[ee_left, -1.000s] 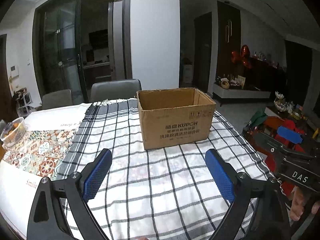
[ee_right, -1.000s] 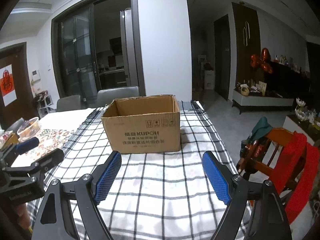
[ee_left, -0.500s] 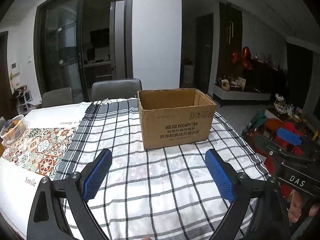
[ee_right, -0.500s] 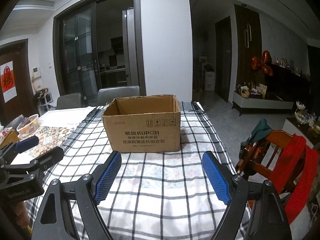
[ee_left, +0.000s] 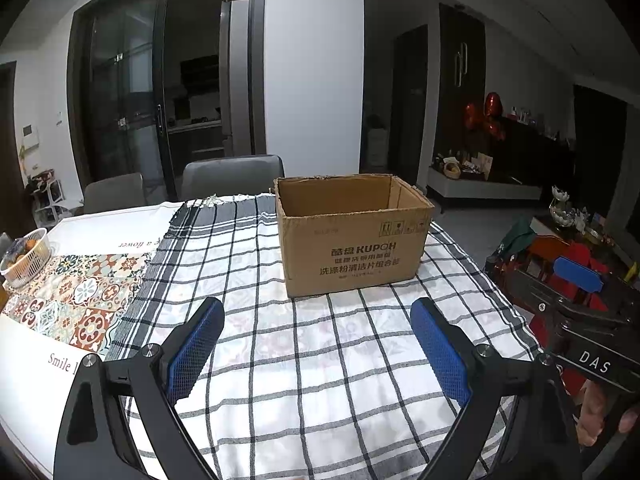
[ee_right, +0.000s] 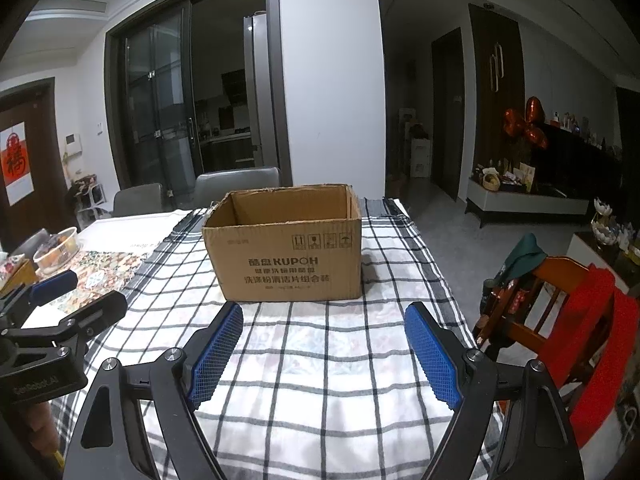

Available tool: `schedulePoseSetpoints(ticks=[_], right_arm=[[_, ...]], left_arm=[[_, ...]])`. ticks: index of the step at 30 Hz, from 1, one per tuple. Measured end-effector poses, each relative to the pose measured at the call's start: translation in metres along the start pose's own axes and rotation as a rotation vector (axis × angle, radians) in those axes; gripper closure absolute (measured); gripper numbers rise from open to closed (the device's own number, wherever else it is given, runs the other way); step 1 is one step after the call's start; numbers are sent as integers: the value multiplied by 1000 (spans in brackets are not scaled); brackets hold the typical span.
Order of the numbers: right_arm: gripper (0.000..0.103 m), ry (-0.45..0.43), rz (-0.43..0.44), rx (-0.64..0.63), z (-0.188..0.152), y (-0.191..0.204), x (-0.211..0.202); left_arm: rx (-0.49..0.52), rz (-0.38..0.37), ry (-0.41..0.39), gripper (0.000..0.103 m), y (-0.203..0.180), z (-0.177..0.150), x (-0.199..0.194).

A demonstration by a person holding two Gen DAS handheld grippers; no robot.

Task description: Organize snacks

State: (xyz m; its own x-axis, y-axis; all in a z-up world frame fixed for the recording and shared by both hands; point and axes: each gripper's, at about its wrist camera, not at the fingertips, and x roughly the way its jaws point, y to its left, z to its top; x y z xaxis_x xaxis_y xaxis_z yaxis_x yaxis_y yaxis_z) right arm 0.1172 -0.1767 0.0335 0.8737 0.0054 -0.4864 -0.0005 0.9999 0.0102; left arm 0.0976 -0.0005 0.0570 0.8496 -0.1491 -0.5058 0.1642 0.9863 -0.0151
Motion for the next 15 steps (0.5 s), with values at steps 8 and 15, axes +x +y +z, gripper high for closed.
schedulePoseSetpoints(ticks=[8, 15], right_arm=[[19, 6, 2, -3, -2, 0, 2], [19, 7, 1, -4, -3, 0, 2]], left_arm=[[-5, 1, 8, 8, 1, -3, 3], [-12, -4, 17, 8, 3, -3, 5]])
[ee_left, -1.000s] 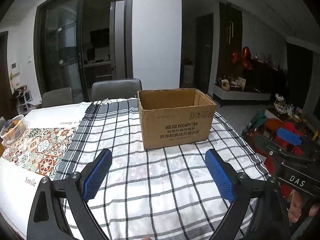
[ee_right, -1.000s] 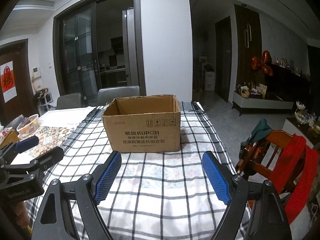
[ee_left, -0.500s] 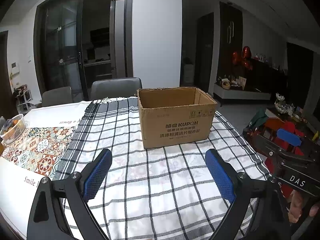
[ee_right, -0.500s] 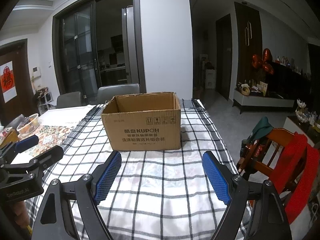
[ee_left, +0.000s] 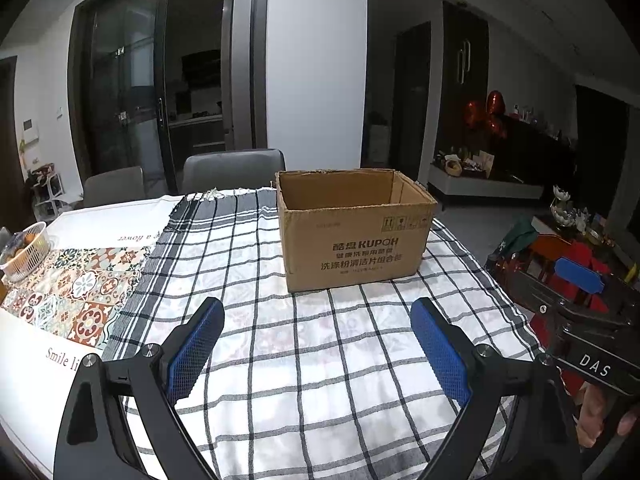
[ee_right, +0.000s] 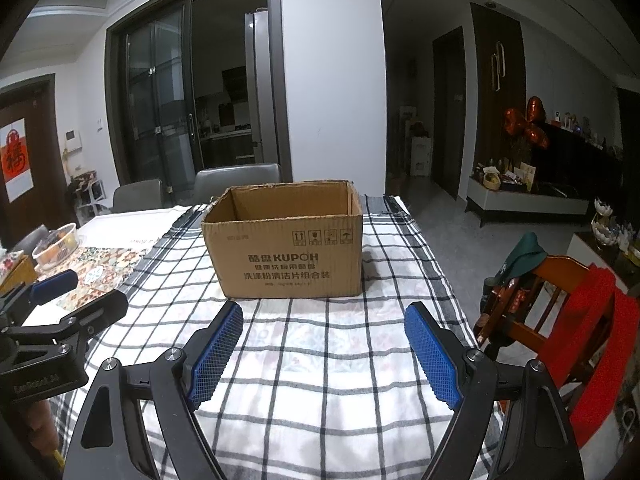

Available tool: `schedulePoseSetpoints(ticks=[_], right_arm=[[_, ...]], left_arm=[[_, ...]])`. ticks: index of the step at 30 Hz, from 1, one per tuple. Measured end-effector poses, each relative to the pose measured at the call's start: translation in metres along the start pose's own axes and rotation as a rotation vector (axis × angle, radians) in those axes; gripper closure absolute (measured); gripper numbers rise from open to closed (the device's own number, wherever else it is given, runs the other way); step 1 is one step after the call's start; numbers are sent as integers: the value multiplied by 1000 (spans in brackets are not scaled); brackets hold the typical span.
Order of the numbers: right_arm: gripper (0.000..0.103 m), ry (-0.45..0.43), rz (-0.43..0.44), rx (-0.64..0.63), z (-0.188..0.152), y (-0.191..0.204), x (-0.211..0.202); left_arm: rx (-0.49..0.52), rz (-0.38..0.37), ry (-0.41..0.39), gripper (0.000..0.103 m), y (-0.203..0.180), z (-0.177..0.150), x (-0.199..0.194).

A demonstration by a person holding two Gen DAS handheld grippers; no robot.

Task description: Organize snacks

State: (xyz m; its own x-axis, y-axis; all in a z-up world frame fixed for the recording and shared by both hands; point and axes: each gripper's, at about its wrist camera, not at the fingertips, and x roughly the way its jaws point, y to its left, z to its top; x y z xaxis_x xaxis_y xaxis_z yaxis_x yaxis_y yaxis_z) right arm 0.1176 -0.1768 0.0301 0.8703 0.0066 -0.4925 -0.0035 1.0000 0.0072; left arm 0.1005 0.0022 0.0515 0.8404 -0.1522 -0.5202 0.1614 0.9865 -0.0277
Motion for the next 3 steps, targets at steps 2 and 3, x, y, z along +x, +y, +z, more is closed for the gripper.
schedulePoseSetpoints(ticks=[2, 3], right_arm=[[19, 1, 3, 1, 0, 0, 0], [19, 3, 3, 1, 0, 0, 1]], left_arm=[[2, -1, -2, 8, 0, 0, -1], [2, 0, -3, 8, -1, 0, 0]])
